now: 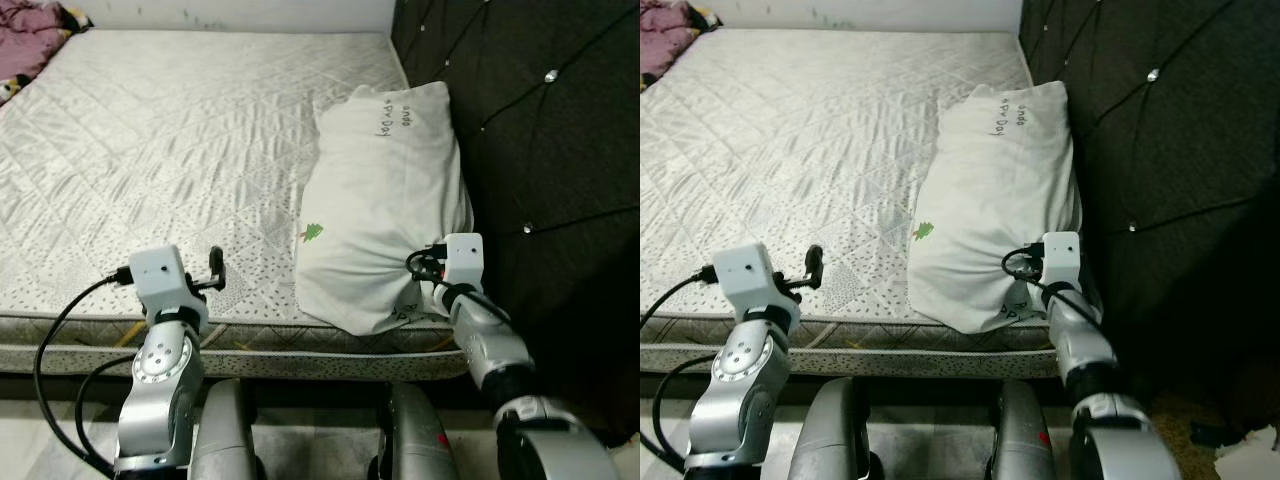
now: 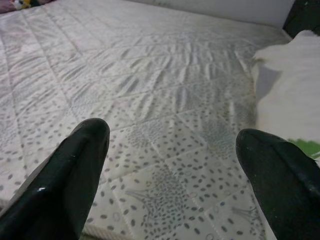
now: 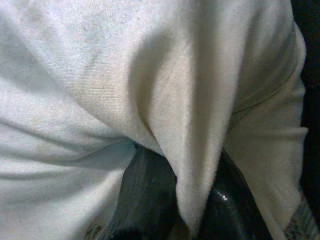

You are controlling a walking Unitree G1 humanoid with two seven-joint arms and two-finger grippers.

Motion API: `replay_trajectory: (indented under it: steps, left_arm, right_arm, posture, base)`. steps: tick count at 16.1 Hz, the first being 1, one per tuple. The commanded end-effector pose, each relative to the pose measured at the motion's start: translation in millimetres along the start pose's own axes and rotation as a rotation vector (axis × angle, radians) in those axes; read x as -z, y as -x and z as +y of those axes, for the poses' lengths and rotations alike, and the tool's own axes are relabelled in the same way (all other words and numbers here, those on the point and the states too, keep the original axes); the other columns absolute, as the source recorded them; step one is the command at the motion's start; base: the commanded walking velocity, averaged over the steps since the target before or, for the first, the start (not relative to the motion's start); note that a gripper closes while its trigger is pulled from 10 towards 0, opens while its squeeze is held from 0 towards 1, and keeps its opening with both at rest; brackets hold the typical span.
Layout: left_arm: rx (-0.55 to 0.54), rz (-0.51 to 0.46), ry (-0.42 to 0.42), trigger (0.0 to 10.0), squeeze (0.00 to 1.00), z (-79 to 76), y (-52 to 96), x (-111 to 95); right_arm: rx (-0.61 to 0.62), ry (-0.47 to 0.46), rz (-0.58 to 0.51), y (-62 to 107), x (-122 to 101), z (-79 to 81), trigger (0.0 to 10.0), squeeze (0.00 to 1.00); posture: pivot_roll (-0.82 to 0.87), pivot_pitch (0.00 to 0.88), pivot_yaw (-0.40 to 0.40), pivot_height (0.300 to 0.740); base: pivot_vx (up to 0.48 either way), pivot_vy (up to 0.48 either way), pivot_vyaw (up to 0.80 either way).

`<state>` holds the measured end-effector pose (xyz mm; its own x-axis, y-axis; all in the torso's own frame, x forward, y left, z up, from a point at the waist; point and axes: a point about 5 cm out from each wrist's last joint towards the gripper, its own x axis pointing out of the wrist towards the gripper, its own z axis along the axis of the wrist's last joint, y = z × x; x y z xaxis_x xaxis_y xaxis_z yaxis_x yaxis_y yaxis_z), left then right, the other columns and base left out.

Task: Clean up the room

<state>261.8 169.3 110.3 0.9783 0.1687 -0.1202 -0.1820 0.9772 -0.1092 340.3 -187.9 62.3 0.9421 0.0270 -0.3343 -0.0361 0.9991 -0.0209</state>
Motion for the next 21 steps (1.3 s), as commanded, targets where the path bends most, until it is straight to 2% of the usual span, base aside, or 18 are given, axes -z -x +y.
replay_trajectory:
  steps: [1, 4, 6, 7, 8, 9, 12, 15, 17, 21]
  left_arm:
    - [-0.01, 0.001, -0.006, 10.0, 0.0, 2.5, 1.4, 0.1]
    - [-0.014, -0.003, -0.008, 10.0, 0.0, 3.2, -1.2, -1.7]
    - [-0.014, -0.003, -0.009, 10.0, 0.0, 2.6, -2.0, -1.7]
    - [-0.015, -0.005, -0.009, 10.0, 0.0, 2.5, -1.9, -1.9]
    - [-0.019, -0.006, -0.009, 10.0, 0.0, 3.9, -1.3, -2.1]
    - [-0.022, -0.007, -0.008, 10.0, 0.0, 4.9, -0.9, -2.1]
    - [-0.026, -0.008, -0.009, 10.0, 0.0, 5.1, -0.7, -2.1]
    - [-0.026, -0.005, -0.01, 10.0, 0.0, 6.1, -0.3, -1.8]
    - [-0.022, -0.002, -0.013, 10.0, 0.0, 6.9, -0.5, -1.4]
    - [-0.009, 0.002, -0.018, 10.0, 0.0, 5.2, -1.4, -0.7]
  right_arm:
    - [-0.021, 0.006, -0.019, -4.4, -11.1, 2.2, 0.0, 0.0]
    - [0.14, 0.013, -0.056, -9.7, -51.2, -43.2, 0.0, 0.0]
    - [0.296, -0.021, -0.124, -4.2, -91.2, -83.9, 0.0, 0.0]
    - [0.337, -0.018, -0.137, -1.2, -99.1, -94.2, 0.0, 0.0]
    - [0.421, -0.031, -0.148, 6.7, -109.0, -115.6, 0.0, 0.0]
    - [0.461, -0.028, -0.15, 11.3, -112.0, -126.1, 0.0, 0.0]
    - [0.529, -0.033, -0.11, 21.7, -97.7, -146.4, 0.0, 0.0]
    - [0.535, 0.003, -0.028, 28.2, -61.4, -151.8, 0.0, 0.0]
    - [0.533, 0.014, 0.016, 33.7, -30.4, -149.4, 0.0, 0.0]
    - [0.511, 0.012, 0.024, 38.2, -3.0, -138.8, 0.0, 0.0]
  posture:
    - [0.06, 0.028, -0.008, 0.587]
    - [0.06, 0.028, -0.007, 0.587]
    - [0.06, 0.026, -0.006, 0.587]
    - [0.06, 0.024, -0.008, 0.587]
    - [0.06, 0.022, -0.01, 0.587]
    - [0.06, 0.022, -0.011, 0.587]
    - [0.07, 0.022, -0.012, 0.587]
    - [0.06, 0.024, -0.008, 0.587]
    - [0.05, 0.024, -0.003, 0.587]
    - [0.04, 0.024, 0.006, 0.587]
  base:
    - [0.0, 0.0, 0.0]
    - [0.0, 0.0, 0.0]
    - [0.0, 0.0, 0.0]
    - [0.0, 0.0, 0.0]
    - [0.0, 0.0, 0.0]
    - [0.0, 0.0, 0.0]
    - [0.0, 0.0, 0.0]
    - [0.0, 0.0, 0.0]
    - [0.0, 0.0, 0.0]
    - [0.0, 0.0, 0.0]
